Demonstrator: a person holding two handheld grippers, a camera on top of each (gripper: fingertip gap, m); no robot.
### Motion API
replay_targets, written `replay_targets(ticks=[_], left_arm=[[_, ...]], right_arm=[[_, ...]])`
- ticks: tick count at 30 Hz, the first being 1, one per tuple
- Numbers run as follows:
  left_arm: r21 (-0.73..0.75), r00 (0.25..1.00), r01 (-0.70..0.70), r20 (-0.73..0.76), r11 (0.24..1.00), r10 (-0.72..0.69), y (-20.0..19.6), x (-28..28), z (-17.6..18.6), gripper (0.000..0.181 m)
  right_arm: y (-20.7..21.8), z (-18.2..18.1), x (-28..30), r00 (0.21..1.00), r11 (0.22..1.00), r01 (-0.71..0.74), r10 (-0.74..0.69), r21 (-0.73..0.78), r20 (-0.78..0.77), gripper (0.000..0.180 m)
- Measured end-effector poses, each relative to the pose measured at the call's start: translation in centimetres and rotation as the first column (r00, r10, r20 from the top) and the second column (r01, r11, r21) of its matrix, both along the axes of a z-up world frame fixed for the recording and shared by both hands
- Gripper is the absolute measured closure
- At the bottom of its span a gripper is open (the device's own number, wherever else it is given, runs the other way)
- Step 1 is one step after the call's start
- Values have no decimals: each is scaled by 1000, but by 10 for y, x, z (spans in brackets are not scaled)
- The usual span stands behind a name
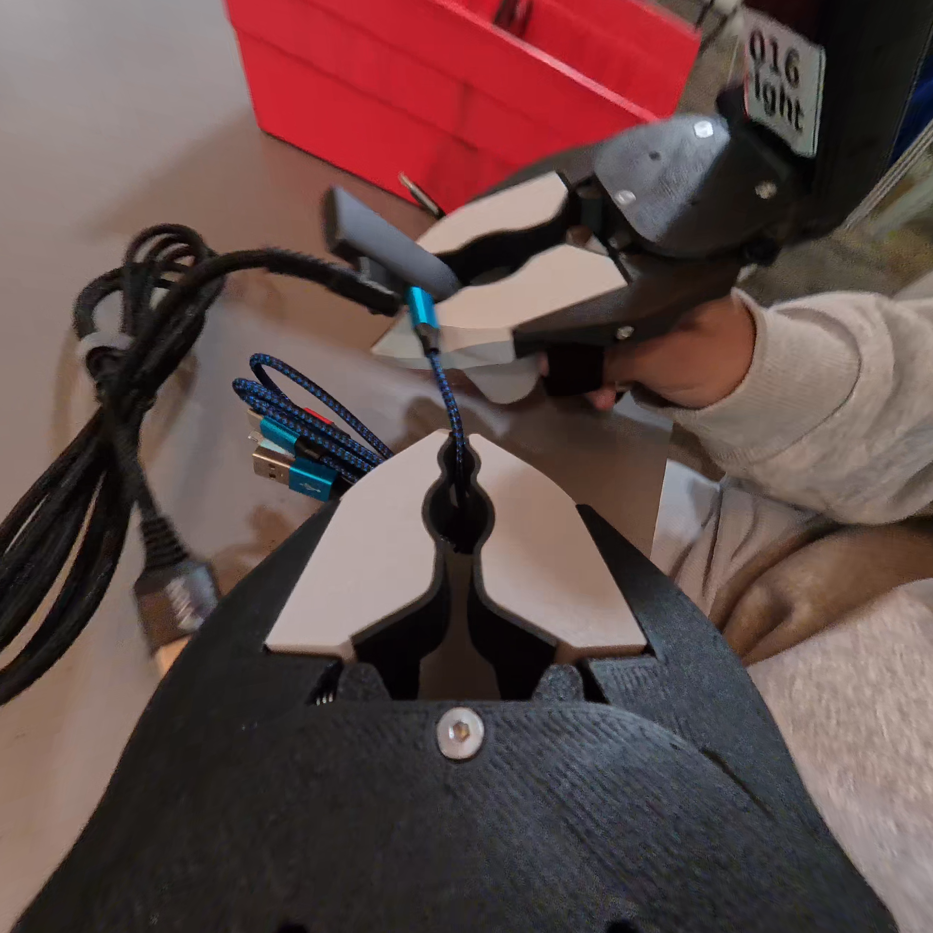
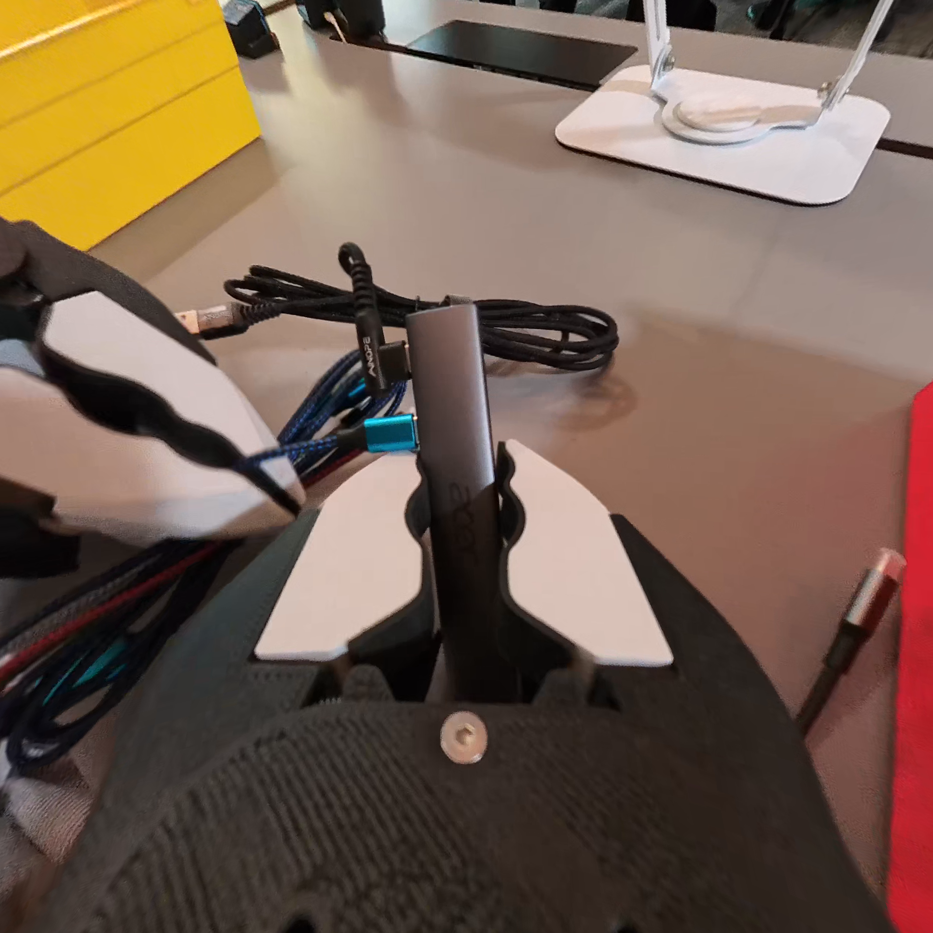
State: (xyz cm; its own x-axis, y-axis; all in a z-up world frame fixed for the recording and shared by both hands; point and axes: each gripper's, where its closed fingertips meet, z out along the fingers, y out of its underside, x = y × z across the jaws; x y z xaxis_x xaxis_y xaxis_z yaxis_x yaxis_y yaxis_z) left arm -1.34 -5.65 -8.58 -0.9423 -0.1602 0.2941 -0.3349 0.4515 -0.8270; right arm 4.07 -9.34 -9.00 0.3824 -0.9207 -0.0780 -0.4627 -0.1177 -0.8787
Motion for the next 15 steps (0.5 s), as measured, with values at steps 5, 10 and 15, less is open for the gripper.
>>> replay_targets(ticks=[5, 10, 15], left_arm=[[-176, 976, -44, -216, 983, 5, 3, 9, 9, 170], [-278, 954, -101, -299, 955, 14, 4, 16, 21, 160], [-272, 921, -110, -390, 956, -5, 0, 13, 13, 146]], right_arm=[[4, 8, -7, 999, 1000, -7, 8, -9, 41, 157], [19, -2, -15, 999, 998, -34, 35, -45, 16, 157], [32, 0, -19, 996, 994, -67, 71, -84, 49, 158]])
